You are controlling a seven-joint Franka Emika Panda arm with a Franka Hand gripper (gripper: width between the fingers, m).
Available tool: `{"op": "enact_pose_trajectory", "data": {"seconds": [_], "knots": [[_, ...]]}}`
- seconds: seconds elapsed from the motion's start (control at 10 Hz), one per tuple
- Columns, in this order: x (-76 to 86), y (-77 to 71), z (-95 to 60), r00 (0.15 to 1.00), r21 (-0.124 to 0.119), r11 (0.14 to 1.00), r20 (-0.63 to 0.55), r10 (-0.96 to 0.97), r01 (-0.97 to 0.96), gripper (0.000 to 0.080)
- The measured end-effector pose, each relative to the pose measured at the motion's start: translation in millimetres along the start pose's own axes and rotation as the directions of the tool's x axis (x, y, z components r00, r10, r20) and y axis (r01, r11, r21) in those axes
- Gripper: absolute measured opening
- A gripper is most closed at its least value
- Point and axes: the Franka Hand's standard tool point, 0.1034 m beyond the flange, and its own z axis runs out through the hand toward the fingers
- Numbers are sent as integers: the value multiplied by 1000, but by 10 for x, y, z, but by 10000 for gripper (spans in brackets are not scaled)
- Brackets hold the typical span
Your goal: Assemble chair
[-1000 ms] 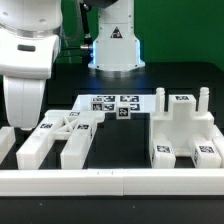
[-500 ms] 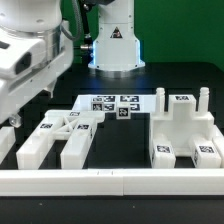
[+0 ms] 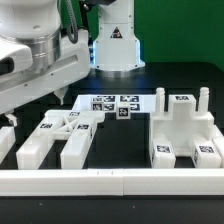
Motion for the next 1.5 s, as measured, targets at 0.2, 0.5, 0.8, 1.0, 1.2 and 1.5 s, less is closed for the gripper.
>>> {"op": "enact_pose_trajectory", "data": {"seconds": [0.2, 0.5, 0.8, 1.0, 1.2, 1.5], "knots": [[68, 64, -33, 948, 75, 945, 17, 317, -317, 649], [93, 49, -15, 943, 97, 939, 2, 332, -331, 649], [9, 100, 74, 933, 74, 937, -93, 348, -342, 649], [39, -21, 9, 904, 32, 929, -221, 365, -368, 649], [58, 24, 31, 879, 21, 933, -329, 345, -359, 649], [5, 140, 92, 798, 66, 919, -474, 371, -388, 649]]}}
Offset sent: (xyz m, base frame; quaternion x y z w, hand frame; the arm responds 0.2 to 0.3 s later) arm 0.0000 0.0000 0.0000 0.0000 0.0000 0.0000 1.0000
